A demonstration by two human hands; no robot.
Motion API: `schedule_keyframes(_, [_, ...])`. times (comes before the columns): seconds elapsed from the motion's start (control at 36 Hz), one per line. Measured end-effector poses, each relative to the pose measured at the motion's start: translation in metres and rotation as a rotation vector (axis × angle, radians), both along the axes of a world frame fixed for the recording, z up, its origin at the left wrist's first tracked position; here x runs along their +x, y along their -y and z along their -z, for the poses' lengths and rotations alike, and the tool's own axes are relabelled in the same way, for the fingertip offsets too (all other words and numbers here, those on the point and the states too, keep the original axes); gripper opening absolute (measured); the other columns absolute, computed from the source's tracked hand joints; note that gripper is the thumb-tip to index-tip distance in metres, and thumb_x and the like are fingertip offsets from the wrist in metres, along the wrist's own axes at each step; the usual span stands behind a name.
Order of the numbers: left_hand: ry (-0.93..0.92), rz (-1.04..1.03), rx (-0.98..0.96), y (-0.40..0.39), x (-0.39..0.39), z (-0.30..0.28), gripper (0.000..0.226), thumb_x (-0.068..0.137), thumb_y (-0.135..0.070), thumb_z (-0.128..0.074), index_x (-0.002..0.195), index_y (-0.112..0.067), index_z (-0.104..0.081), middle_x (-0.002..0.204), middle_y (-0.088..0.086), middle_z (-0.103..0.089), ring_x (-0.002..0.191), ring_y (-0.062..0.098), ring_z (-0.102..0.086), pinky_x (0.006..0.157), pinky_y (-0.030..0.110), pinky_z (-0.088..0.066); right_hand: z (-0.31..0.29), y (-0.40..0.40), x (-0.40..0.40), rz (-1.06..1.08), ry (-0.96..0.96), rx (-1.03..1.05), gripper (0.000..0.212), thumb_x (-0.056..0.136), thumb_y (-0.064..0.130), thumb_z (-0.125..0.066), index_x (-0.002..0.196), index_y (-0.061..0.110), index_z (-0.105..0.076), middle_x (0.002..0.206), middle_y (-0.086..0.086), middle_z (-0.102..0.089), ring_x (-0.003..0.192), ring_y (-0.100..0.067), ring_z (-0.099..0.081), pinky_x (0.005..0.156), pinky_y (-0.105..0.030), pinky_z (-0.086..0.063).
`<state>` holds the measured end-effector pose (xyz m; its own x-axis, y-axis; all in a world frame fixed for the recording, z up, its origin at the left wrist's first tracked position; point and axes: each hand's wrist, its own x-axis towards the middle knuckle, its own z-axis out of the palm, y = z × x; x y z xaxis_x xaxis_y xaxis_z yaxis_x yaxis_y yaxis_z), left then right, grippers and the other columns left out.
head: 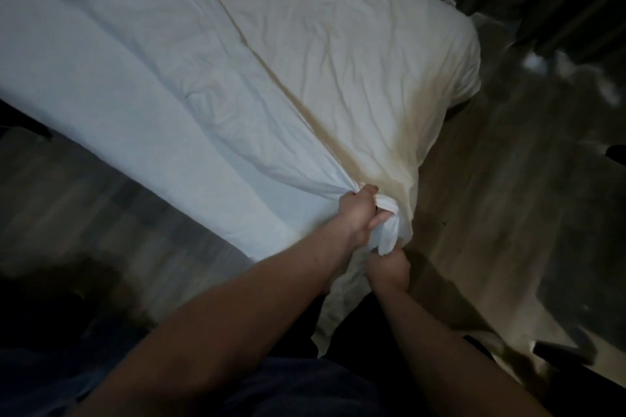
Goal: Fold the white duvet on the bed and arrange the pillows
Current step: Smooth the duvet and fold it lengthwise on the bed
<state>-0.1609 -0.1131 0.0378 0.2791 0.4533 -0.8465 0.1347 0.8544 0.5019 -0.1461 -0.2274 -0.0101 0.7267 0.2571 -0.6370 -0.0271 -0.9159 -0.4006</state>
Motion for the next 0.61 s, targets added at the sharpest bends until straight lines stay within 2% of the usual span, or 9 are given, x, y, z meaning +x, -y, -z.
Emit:
schedule_keyframes(0.06, [0.012,0.048,0.049,-0.015,0.001,-0.010,0.028,0.095,-0.016,-0.052,0.071,-0.004,-0.048,0.047,0.010,-0.046,0.032,0.015,-0.039,0.038,0.020,-0.031,0.000,0.002,0.023,-0.056,0.063,-0.002,0.028,0.092,0.017,-0.056,0.114,0.003,-0.065,0.115,-0.022,-0.066,0.108,-0.040,-0.062,0.088,-0.039,-0.049])
schedule_keyframes(0.08, [0.009,0.061,0.072,-0.022,0.002,-0.013,0.027,0.095,-0.016,-0.053,0.070,-0.005,-0.047,0.049,0.010,-0.045,0.032,0.015,-0.039,0.037,0.019,-0.030,0.000,0.004,0.036,-0.065,0.091,0.043,0.027,0.090,0.016,-0.053,0.109,0.004,-0.067,0.110,-0.022,-0.068,0.104,-0.042,-0.063,0.086,-0.040,-0.050])
schedule_keyframes(0.19, [-0.078,0.099,0.130,-0.049,0.003,-0.006,0.016,0.091,-0.017,-0.063,0.088,-0.001,-0.059,0.073,0.013,-0.064,0.057,0.019,-0.065,0.052,0.029,-0.057,0.001,0.020,0.100,-0.258,0.116,0.128,0.052,0.069,0.036,-0.036,0.106,0.019,-0.069,0.098,-0.012,-0.072,0.093,-0.037,-0.066,0.081,-0.043,-0.056])
schedule_keyframes(0.25, [-0.127,0.138,0.150,-0.056,0.003,-0.001,0.025,0.090,-0.020,-0.065,0.094,0.003,-0.059,0.079,0.019,-0.066,0.060,0.024,-0.067,0.054,0.028,-0.058,-0.004,0.019,0.133,-0.385,0.065,0.095,0.042,0.065,0.037,-0.034,0.085,0.022,-0.068,0.084,-0.005,-0.071,0.087,-0.035,-0.067,0.073,-0.039,-0.055])
schedule_keyframes(0.31, [-0.204,0.218,0.192,-0.060,0.009,0.000,0.030,0.087,-0.026,-0.064,0.089,0.003,-0.060,0.067,0.020,-0.064,0.047,0.024,-0.059,0.044,0.019,-0.044,-0.017,0.009,0.160,-0.488,0.037,0.086,0.021,0.066,0.031,-0.039,0.062,0.022,-0.057,0.068,0.000,-0.062,0.080,-0.033,-0.066,0.064,-0.036,-0.046])
schedule_keyframes(0.33, [-0.240,0.238,0.214,-0.061,0.015,0.000,0.031,0.085,-0.028,-0.063,0.086,0.002,-0.060,0.061,0.018,-0.063,0.042,0.023,-0.053,0.041,0.017,-0.039,-0.022,0.003,0.174,-0.532,0.030,0.100,0.017,0.070,0.028,-0.043,0.058,0.021,-0.054,0.065,0.001,-0.060,0.077,-0.030,-0.066,0.061,-0.035,-0.043])
schedule_keyframes(0.39, [-0.287,0.187,0.229,-0.063,0.034,0.000,0.030,0.083,-0.028,-0.065,0.080,0.002,-0.061,0.058,0.016,-0.066,0.042,0.024,-0.056,0.045,0.021,-0.046,-0.030,-0.011,0.204,-0.591,-0.012,0.112,0.023,0.081,0.017,-0.051,0.059,0.019,-0.056,0.068,0.000,-0.061,0.074,-0.022,-0.062,0.060,-0.032,-0.041])
schedule_keyframes(0.47, [-0.367,0.099,0.307,-0.064,0.072,-0.004,0.027,0.083,-0.029,-0.066,0.074,-0.004,-0.063,0.063,0.014,-0.071,0.054,0.027,-0.068,0.063,0.034,-0.061,-0.041,-0.032,0.247,-0.677,-0.068,0.083,0.028,0.087,0.010,-0.053,0.060,0.018,-0.056,0.076,-0.004,-0.064,0.077,-0.018,-0.058,0.060,-0.030,-0.039])
schedule_keyframes(0.61, [-0.581,0.110,0.533,-0.074,0.132,-0.015,0.038,0.082,-0.041,-0.063,0.075,-0.004,-0.062,0.069,0.006,-0.066,0.067,0.019,-0.062,0.067,0.031,-0.050,-0.060,-0.054,0.308,-0.837,-0.100,0.038,0.021,0.084,0.022,-0.052,0.065,0.019,-0.060,0.083,-0.010,-0.070,0.081,-0.019,-0.062,0.064,-0.032,-0.042])
